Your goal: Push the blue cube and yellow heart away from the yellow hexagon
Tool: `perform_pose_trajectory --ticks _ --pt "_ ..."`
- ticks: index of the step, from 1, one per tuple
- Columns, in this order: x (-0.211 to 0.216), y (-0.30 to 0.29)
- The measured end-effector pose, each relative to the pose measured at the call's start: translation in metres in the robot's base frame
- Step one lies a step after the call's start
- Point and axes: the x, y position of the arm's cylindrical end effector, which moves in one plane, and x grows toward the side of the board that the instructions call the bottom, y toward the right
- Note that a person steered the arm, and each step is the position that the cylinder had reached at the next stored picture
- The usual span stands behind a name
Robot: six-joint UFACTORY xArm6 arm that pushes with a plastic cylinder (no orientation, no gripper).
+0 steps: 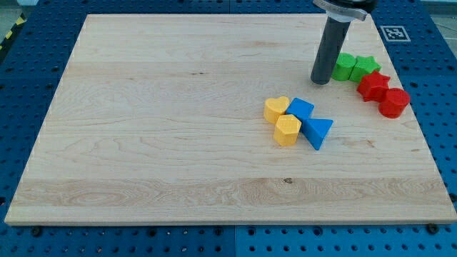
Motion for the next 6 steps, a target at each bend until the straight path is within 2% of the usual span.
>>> perform_pose_trajectory --ticks 6 --pt "0.037 0.024"
